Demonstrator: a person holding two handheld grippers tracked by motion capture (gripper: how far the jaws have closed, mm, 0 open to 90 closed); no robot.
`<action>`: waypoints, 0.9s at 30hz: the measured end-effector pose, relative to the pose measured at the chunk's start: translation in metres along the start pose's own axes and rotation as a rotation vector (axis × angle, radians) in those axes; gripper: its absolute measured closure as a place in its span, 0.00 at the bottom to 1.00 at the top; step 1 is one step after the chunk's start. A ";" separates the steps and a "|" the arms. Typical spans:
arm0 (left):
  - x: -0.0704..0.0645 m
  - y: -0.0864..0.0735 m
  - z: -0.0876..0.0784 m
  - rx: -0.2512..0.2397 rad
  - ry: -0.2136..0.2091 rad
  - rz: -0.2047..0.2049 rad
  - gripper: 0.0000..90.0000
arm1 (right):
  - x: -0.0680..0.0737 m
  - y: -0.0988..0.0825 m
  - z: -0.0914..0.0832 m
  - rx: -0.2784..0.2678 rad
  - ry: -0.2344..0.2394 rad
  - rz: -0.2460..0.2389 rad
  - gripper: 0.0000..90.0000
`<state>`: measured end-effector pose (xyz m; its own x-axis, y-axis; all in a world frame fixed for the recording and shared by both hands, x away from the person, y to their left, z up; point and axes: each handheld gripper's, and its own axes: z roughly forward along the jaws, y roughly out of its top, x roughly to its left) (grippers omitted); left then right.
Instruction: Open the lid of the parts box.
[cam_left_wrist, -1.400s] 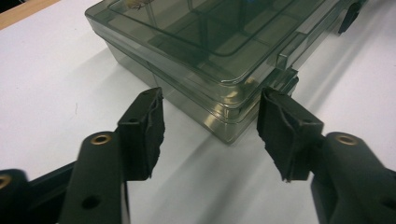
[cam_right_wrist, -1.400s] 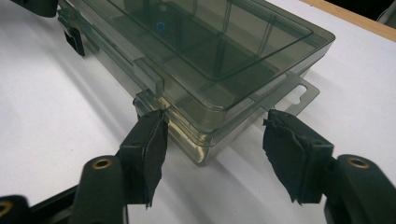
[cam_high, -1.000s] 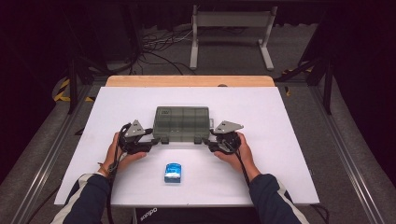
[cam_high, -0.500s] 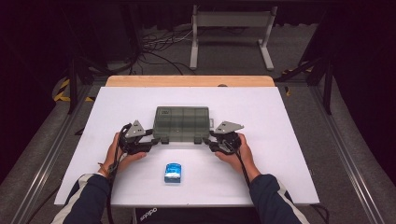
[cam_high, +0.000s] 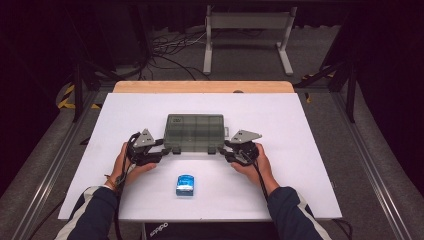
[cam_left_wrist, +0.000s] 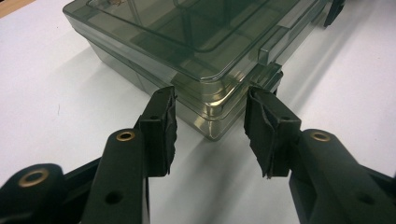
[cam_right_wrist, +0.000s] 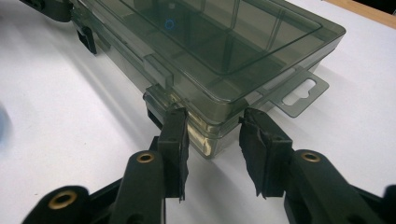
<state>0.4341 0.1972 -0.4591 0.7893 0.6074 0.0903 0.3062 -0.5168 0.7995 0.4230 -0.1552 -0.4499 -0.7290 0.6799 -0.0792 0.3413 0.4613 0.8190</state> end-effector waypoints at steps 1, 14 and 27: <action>0.000 0.000 0.000 0.000 0.000 0.003 0.61 | 0.000 0.000 0.000 -0.001 0.000 0.001 0.70; -0.001 0.000 0.000 0.003 0.003 -0.004 0.62 | 0.001 0.000 0.000 0.011 -0.002 -0.005 0.71; 0.000 -0.001 -0.001 0.004 -0.001 -0.013 0.63 | 0.002 0.000 -0.001 0.014 -0.011 -0.015 0.76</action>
<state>0.4328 0.1983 -0.4591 0.7857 0.6136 0.0791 0.3187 -0.5109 0.7984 0.4210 -0.1547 -0.4499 -0.7278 0.6788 -0.0976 0.3388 0.4796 0.8095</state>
